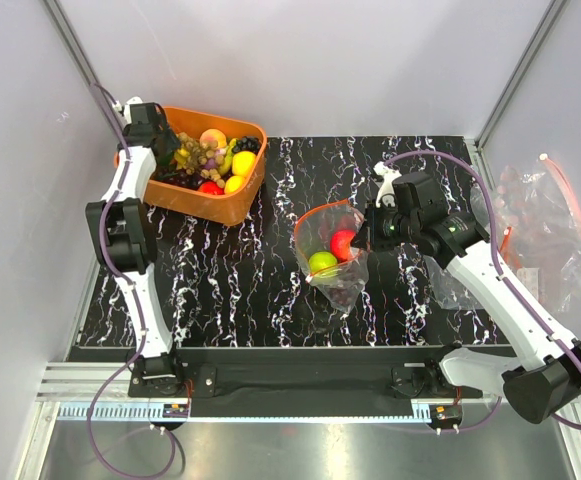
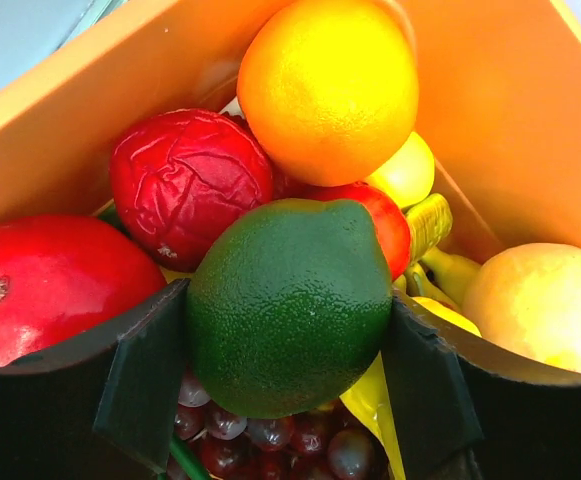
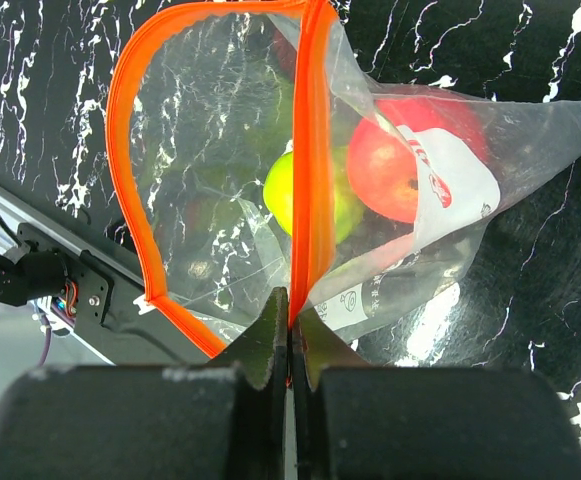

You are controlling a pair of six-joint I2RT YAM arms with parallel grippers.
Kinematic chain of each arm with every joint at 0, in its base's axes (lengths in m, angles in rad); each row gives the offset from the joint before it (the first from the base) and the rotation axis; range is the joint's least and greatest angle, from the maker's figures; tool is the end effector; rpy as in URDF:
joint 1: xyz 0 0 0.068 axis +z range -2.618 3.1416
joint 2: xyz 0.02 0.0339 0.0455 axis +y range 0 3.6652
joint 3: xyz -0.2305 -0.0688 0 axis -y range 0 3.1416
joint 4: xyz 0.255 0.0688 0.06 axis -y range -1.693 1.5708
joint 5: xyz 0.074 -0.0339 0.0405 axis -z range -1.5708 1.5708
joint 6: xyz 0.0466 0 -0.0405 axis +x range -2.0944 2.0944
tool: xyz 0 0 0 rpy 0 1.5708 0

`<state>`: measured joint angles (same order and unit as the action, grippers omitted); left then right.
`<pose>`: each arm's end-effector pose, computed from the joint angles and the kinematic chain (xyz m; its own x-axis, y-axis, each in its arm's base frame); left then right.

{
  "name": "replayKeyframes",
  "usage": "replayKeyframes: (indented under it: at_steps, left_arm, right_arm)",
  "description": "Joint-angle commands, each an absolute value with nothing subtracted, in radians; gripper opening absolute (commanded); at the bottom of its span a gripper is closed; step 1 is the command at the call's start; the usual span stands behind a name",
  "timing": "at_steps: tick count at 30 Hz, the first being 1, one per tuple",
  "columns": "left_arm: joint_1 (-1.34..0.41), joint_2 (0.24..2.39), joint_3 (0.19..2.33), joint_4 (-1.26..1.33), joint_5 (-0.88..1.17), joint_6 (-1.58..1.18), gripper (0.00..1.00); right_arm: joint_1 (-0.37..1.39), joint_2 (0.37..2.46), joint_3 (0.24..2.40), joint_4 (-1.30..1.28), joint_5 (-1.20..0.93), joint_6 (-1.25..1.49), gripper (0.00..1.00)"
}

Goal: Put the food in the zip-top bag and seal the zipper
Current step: Pick up the fake fruit from the bin, then place the fake fruit in the zipper food storage bag.

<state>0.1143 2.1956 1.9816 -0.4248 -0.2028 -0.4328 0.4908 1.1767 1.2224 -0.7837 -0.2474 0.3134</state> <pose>0.5084 0.0678 0.2336 -0.4235 -0.4621 -0.7792 -0.4957 0.8381 -0.2277 0.2342 0.1381 0.3177 -0.7546 -0.0644 -0.6530 -0.4038 0.8300 0.3848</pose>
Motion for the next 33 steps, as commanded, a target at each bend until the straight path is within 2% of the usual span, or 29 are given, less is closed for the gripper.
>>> replayKeyframes:
  at_steps: [1, 8, 12, 17, 22, 26, 30, 33]
  left_arm:
    - [0.129, 2.094, 1.953, -0.41, -0.195, -0.413, 0.5]
    - [0.144, 1.8, 1.754, -0.29, -0.017, -0.556, 0.49]
    - [0.141, 1.593, 1.515, -0.125, 0.234, -0.695, 0.5]
    - [0.013, 1.302, 1.29, -0.067, 0.285, -0.669, 0.54]
    - [-0.262, 1.148, 1.2, -0.067, 0.226, -0.612, 0.51]
    - [-0.552, 1.1, 1.137, -0.028, 0.033, -0.558, 0.51]
    - [-0.802, 1.181, 1.164, -0.024, -0.073, -0.503, 0.51]
    - [-0.905, 1.278, 1.198, -0.06, -0.124, -0.453, 0.5]
  right_arm:
    - [0.495, 1.152, 1.229, -0.762, -0.247, 0.311, 0.0]
    - [0.497, 1.169, 1.252, -0.772, -0.244, 0.311, 0.0]
    - [0.495, 1.17, 1.266, -0.77, -0.247, 0.327, 0.0]
    - [0.495, 1.193, 1.292, -0.798, -0.258, 0.337, 0.0]
    - [0.495, 1.207, 1.293, -0.787, -0.279, 0.354, 0.0]
    - [0.495, 1.215, 1.293, -0.772, -0.284, 0.37, 0.0]
    - [0.495, 1.218, 1.308, -0.781, -0.276, 0.388, 0.0]
    - [0.495, 1.21, 1.327, -0.801, -0.264, 0.391, 0.0]
